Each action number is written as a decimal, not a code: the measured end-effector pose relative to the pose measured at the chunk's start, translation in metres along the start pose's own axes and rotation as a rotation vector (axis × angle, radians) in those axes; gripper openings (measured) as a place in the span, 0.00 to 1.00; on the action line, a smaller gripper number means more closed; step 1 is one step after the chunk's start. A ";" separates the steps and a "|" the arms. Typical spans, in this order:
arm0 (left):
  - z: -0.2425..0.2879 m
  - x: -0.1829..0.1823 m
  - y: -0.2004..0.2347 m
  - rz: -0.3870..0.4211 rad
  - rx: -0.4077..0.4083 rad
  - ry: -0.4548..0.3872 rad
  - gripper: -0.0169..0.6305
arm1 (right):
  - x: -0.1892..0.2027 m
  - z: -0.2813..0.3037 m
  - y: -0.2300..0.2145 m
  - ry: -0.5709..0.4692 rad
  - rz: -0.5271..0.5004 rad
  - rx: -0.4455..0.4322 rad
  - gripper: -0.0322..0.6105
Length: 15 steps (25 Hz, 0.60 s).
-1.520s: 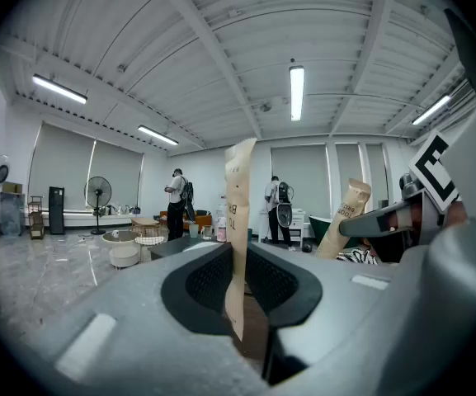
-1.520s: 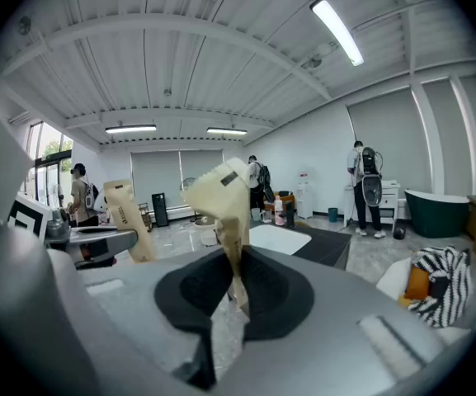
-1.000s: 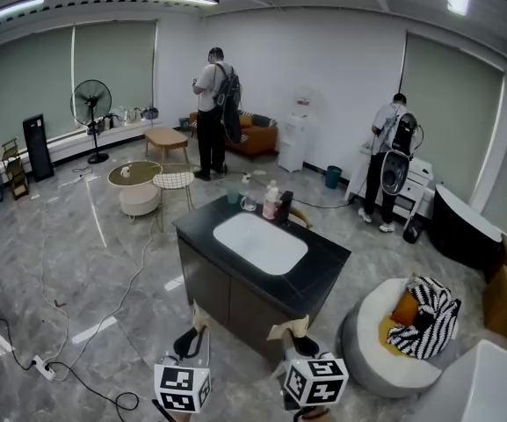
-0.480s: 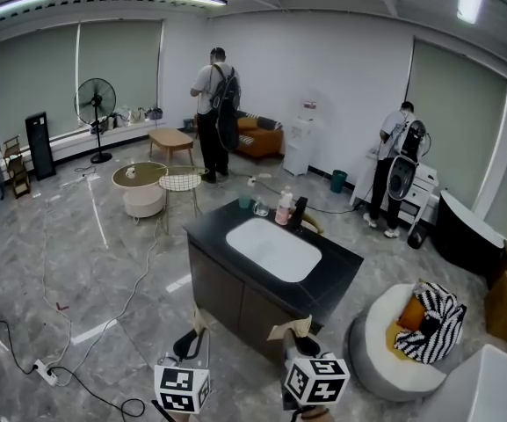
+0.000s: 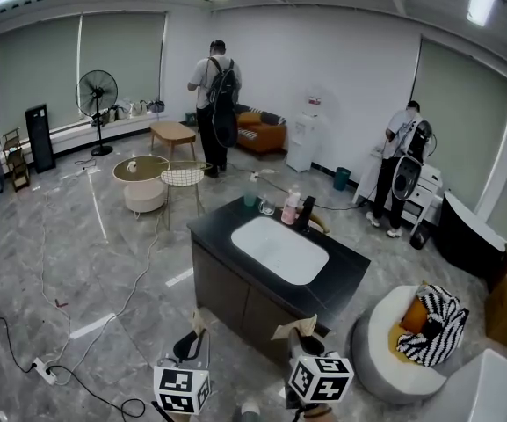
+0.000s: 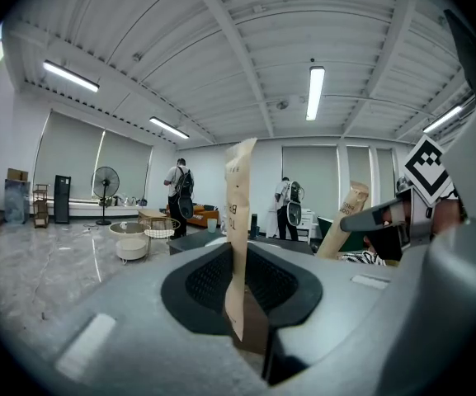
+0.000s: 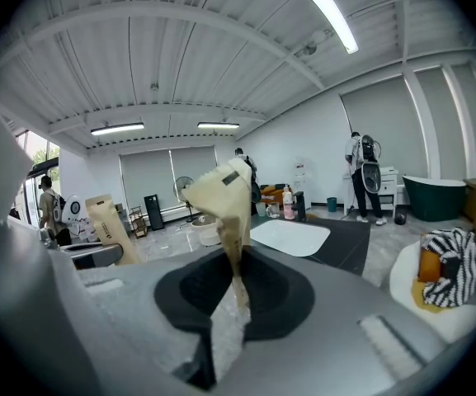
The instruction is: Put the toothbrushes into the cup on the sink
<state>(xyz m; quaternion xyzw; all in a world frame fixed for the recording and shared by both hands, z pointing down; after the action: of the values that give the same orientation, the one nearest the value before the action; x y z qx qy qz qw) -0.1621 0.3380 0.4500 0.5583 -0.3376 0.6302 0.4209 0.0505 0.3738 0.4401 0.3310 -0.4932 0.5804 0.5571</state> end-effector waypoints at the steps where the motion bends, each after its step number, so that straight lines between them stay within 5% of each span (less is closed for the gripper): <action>1: 0.004 0.000 0.002 -0.002 -0.002 0.000 0.10 | -0.002 0.005 -0.001 0.000 -0.002 -0.001 0.11; 15: 0.095 -0.029 0.026 -0.005 -0.066 -0.033 0.10 | -0.046 0.100 -0.036 0.001 -0.022 -0.046 0.11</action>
<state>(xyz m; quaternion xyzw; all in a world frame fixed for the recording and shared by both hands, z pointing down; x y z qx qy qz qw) -0.1450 0.2373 0.4371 0.5553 -0.3637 0.6085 0.4348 0.0766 0.2607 0.4340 0.3231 -0.5025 0.5631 0.5710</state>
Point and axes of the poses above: the fingertips, and each gripper's own axes: z forward along the fingers, y to its left, x out of its underside, the point moved 1 cm from there along -z, backward along the fingers, and after that the axes turned 6 degrees about -x, right-handed, at the moved point
